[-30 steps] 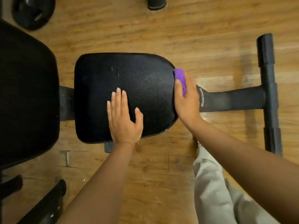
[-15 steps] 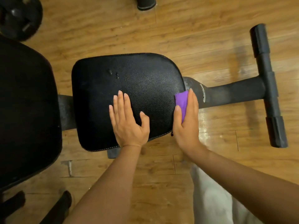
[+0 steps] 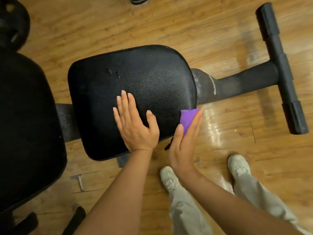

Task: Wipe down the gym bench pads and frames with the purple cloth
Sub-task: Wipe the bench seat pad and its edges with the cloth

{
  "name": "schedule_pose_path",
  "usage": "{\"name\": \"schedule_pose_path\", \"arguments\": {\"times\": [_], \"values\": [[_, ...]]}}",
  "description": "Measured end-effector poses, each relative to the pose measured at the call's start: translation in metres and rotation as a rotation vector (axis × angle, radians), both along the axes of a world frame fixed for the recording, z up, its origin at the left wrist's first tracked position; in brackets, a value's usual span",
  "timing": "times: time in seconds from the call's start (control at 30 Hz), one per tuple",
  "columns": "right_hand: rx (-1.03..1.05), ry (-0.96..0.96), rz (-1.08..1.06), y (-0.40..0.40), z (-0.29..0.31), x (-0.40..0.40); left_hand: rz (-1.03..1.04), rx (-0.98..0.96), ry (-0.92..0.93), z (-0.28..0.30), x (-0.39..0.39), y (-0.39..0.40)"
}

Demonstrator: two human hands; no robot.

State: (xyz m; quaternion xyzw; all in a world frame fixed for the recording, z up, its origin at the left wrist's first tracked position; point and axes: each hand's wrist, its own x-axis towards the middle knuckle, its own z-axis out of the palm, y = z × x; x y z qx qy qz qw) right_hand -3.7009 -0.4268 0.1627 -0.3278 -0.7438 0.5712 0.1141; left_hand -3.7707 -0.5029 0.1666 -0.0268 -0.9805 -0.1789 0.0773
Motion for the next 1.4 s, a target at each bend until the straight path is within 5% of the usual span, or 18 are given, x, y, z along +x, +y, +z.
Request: {"name": "schedule_pose_path", "arguments": {"times": [0.23, 0.53, 0.83, 1.13, 1.4], "values": [[0.098, 0.05, -0.05, 0.045, -0.004, -0.035, 0.023, -0.003, 0.003, -0.002, -0.001, 0.002], [0.19, 0.144, -0.011, -0.025, -0.013, 0.007, 0.022, 0.075, 0.053, -0.004, 0.0, -0.001], [0.198, 0.35, -0.022, 0.036, -0.027, -0.027, 0.043, 0.06, 0.076, -0.007, 0.002, 0.002], [0.267, 0.627, -0.157, -0.049, -0.086, -0.009, 0.06, 0.162, 0.09, -0.006, 0.002, 0.0], [0.91, 1.036, 0.226, 0.033, -0.124, -0.025, -0.016, 0.317, 0.335, -0.006, 0.011, -0.005]]}}
